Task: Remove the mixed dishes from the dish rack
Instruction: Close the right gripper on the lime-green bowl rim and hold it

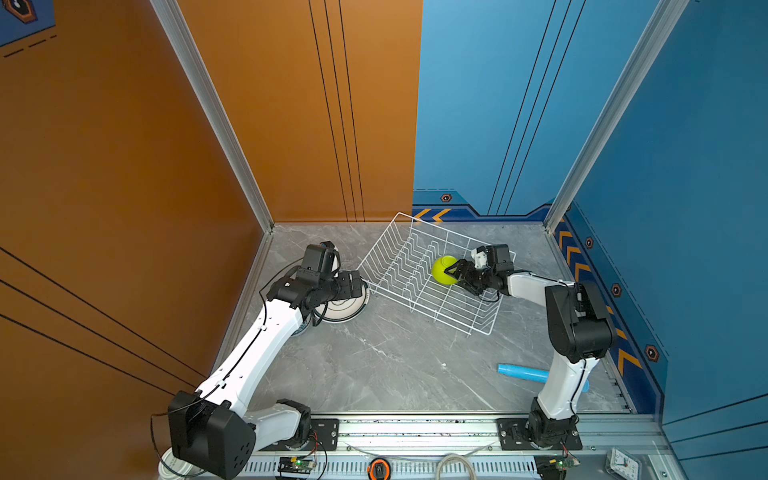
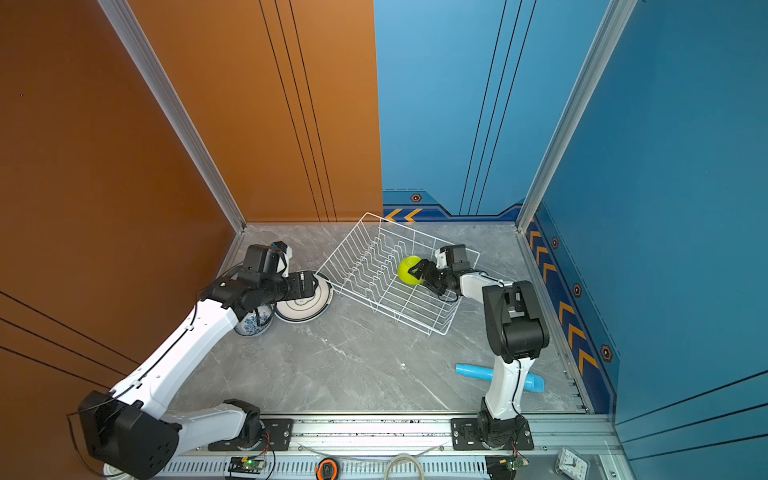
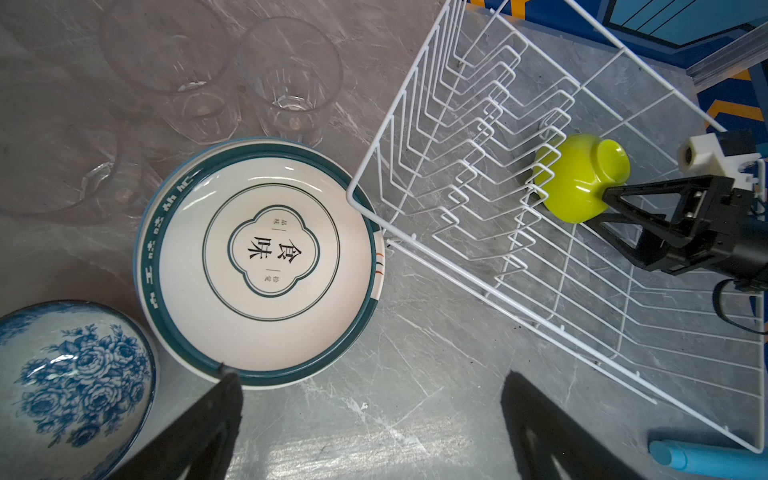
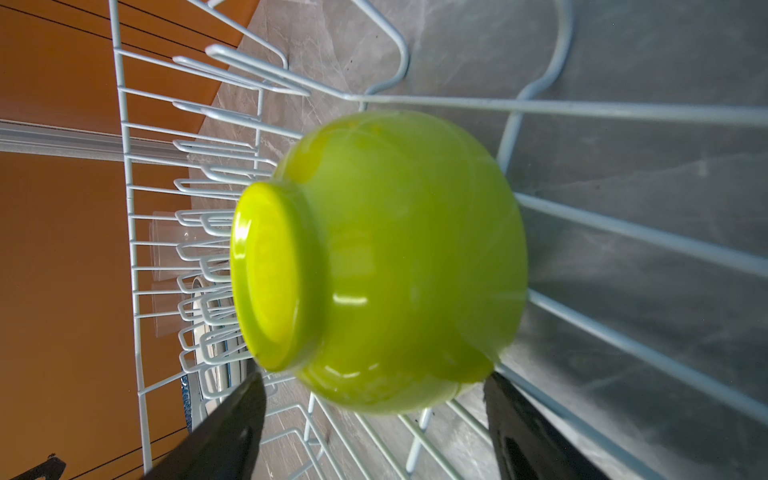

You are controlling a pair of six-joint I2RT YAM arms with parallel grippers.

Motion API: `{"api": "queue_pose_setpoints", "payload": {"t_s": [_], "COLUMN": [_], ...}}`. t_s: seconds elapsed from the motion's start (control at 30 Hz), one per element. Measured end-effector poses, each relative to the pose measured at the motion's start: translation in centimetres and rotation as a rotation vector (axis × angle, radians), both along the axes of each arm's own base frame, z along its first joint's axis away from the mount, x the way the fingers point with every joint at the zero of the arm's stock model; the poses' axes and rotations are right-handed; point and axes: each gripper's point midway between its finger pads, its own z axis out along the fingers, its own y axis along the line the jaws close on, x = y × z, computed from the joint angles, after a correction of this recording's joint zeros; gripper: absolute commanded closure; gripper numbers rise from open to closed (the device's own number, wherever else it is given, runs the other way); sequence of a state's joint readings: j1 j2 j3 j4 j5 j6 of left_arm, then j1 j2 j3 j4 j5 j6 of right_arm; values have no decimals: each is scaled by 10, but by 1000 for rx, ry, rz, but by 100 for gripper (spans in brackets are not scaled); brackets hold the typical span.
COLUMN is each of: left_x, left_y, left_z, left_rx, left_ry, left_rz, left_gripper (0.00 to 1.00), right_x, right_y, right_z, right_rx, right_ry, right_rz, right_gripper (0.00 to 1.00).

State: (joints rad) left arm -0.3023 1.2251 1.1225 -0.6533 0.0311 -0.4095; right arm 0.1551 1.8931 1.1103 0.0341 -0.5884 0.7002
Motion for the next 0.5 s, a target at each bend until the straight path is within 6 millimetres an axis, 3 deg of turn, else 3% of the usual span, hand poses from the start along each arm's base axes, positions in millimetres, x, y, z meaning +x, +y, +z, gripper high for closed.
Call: {"api": "queue_pose_setpoints", "payload": {"t_s": [0.2, 0.37, 0.5], "left_x": [0, 1, 1], "left_y": [0, -1, -2], "left_z": [0, -4, -5], "left_rx": [0, 0, -1], "left_ry": [0, 12, 17], "left_rz": [0, -2, -4], "left_gripper": [2, 2, 2], "right_x": [-5, 8, 16], "right_y": [-16, -23, -23], "right_z": [12, 29, 29], "right_rx": [-66, -86, -93], "right_ry": [3, -30, -37], "right_rz": [-26, -28, -22], "right_gripper": [16, 16, 16]}}
